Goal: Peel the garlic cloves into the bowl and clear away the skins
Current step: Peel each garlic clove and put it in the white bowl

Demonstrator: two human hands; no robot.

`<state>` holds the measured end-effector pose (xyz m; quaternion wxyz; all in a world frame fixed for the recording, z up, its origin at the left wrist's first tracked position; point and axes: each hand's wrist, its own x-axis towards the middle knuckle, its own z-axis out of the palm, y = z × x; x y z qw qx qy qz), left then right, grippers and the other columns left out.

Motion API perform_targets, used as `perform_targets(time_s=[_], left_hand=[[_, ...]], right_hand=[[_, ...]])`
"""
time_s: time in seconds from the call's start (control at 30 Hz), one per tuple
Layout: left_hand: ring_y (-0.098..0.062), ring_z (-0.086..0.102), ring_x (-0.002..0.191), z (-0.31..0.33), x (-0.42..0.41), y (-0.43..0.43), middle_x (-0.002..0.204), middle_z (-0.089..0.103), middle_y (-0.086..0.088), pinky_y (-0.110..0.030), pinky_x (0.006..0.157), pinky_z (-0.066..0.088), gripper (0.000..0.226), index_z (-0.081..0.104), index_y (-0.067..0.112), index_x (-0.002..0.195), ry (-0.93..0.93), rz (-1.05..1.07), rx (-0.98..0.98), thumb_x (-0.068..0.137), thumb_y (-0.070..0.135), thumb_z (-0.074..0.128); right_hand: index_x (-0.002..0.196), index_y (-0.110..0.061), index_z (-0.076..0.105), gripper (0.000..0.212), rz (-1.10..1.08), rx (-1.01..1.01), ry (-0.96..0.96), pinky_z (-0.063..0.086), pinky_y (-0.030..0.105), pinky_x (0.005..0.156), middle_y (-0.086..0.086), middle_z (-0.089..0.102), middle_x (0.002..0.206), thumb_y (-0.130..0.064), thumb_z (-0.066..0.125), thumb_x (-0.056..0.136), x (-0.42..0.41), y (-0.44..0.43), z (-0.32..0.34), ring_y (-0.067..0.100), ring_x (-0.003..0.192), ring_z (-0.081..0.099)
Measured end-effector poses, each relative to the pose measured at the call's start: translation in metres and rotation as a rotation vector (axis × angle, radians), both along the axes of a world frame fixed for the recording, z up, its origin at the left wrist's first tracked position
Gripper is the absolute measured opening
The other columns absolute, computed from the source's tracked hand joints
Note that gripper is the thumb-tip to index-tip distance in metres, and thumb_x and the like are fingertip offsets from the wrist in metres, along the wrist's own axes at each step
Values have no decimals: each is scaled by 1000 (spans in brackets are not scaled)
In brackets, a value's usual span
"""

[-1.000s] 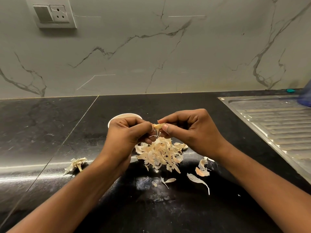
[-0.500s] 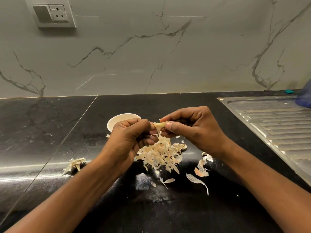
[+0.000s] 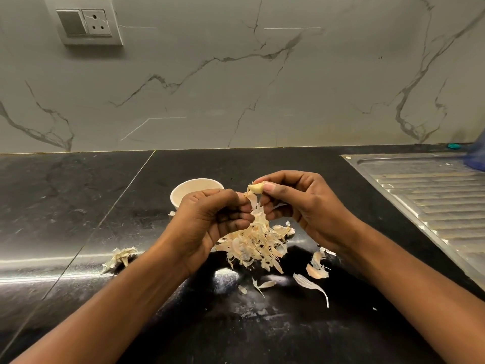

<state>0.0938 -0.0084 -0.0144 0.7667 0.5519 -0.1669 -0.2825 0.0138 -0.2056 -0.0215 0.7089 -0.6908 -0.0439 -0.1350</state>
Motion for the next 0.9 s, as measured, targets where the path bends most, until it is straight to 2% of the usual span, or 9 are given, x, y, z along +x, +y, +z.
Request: perform_targets(time_s=[0.07,0.17,0.3,0.43,0.53,0.7,0.8,0.9], left_hand=[[-25,73,71,0,1,0,87,73,-21,-28,65,64,15,77,-2,87,44,-33,-45,82,12,73],[-26,73,75,0,1,0,90,74,-20,-30,69,65,20,78,3,84,44,-51,-55,80,22,77],[-24,74,76,-3,4,1,93,75,-22,-29,72,65,28,79,-4,97,4,-28,-45,79,16,78],[-26,75,78,-6,6,2,94,77,-23,-30,75,66,20,80,-3,97,-52,15,-42,80,8,76],[-30,74,78,-9,6,2,92,77,-25,-31,73,65,15,78,-5,98,-203,86,17,86,5,76],[-33,74,72,-12,2,2,79,77,-19,-33,69,64,4,80,-2,90,-527,187,98,89,0,77],[-32,74,71,-12,2,2,78,77,-17,-31,66,62,4,80,-1,90,-574,170,110,89,1,77],[-33,74,72,-13,2,1,80,76,-20,-32,68,63,6,79,-2,93,-537,140,110,91,0,75]], right_hand=[[118,-7,79,30,-26,-9,0,61,28,73,7,73,89,-21,70,93,0,-1,1,17,81,66],[118,-6,78,30,-30,-18,11,60,27,70,8,75,94,-20,71,92,0,-3,1,20,86,67],[119,-7,78,27,-27,-82,24,62,29,72,11,78,100,-15,71,95,-1,-2,0,23,89,72],[120,-8,78,31,-59,-98,15,64,29,72,14,80,101,-15,75,90,0,-1,1,23,89,76],[123,-10,75,32,-94,-113,31,64,29,71,16,80,95,-9,74,91,0,1,1,23,80,77],[118,-2,75,22,-50,-27,83,64,29,71,22,78,96,-8,69,99,0,3,1,27,81,77],[114,-1,76,23,-45,-46,95,63,28,71,21,78,94,-12,74,94,0,4,2,25,78,75],[113,-2,76,22,-48,-83,98,63,29,72,18,79,93,-11,76,92,0,3,2,24,78,75]])
